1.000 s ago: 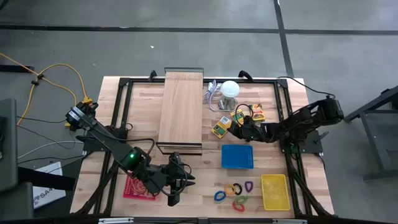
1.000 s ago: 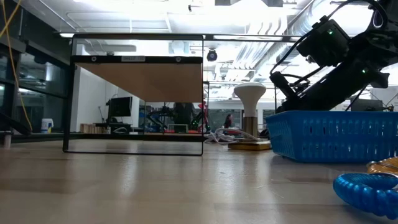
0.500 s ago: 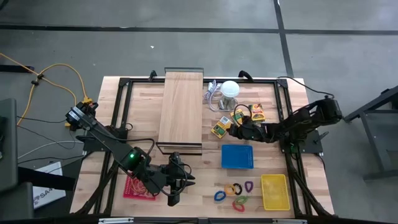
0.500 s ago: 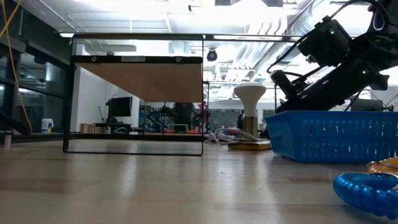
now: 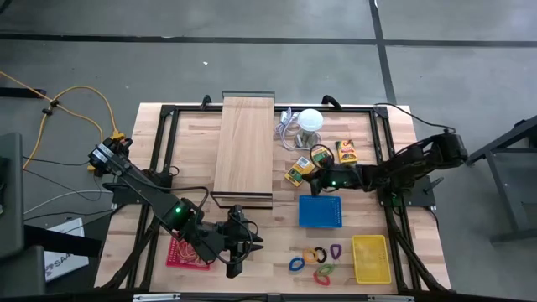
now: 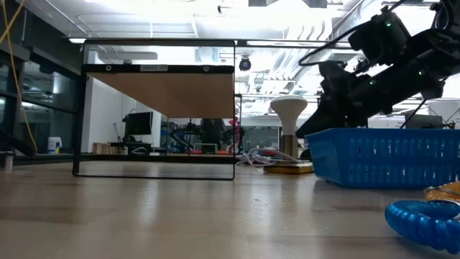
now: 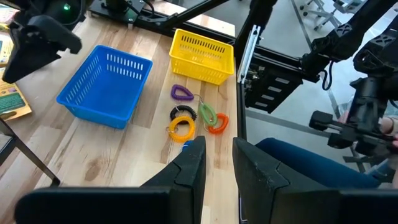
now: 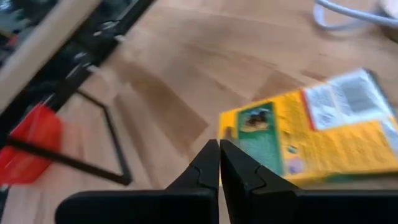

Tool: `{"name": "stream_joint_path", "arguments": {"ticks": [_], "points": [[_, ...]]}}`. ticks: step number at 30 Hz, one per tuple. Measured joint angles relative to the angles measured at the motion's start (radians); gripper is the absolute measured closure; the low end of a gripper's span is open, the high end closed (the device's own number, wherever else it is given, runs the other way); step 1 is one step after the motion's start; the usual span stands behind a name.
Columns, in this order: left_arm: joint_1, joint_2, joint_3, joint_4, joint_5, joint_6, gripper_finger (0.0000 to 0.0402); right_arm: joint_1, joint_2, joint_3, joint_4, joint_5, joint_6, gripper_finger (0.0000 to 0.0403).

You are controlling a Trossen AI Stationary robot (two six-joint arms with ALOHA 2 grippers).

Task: Pick & Place Office Desk Supplies
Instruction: Put the bottom yellow crayon box into the blue bin

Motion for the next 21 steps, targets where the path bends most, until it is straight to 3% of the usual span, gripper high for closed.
{"name": "stream_joint_path", "arguments": {"ticks": [8,21], "points": [[0.000,0.000,0.000,0.000,0.000,0.000,0.0325,0.000,0.000,0.001,0.026,-0.091,-0.162,0.0401],[0.000,0.000,0.000,0.000,0.000,0.000,0.0325,0.005,-0.002,0.002,0.048,-0.147,-0.204,0.0401]]}}
